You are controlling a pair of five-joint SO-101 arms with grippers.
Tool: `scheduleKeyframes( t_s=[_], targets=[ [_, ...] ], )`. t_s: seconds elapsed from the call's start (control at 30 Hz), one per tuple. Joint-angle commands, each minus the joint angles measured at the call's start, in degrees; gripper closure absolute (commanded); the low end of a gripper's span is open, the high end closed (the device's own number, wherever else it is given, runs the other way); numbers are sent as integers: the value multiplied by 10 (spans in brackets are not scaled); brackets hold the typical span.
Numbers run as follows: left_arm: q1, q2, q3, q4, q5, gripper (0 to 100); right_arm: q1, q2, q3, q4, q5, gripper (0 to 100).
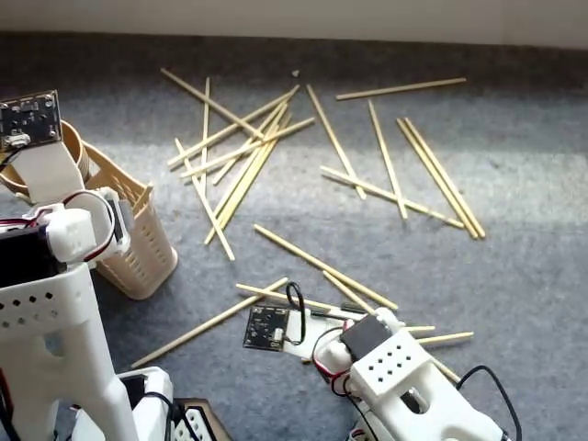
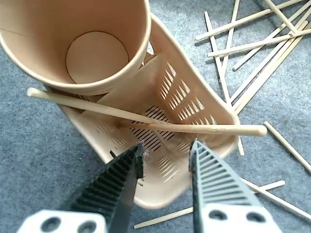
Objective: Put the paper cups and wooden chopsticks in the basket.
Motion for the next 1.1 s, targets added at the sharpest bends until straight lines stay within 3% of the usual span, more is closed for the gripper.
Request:
scheduleKeyframes(
  t_s=[0.0, 0.4, 0.67, 1.07],
  targets=[
    [0, -2, 1, -4, 3, 818, -5, -9, 7, -22, -9, 641],
    [0, -2, 8, -12, 3, 818, -7, 3, -24, 29, -46, 641],
    [0, -2, 8, -12, 3, 818, -8, 170, -90, 31, -47, 641],
    [0, -2, 36, -37, 3, 818, -44, 191, -20, -83, -50, 641]
  ],
)
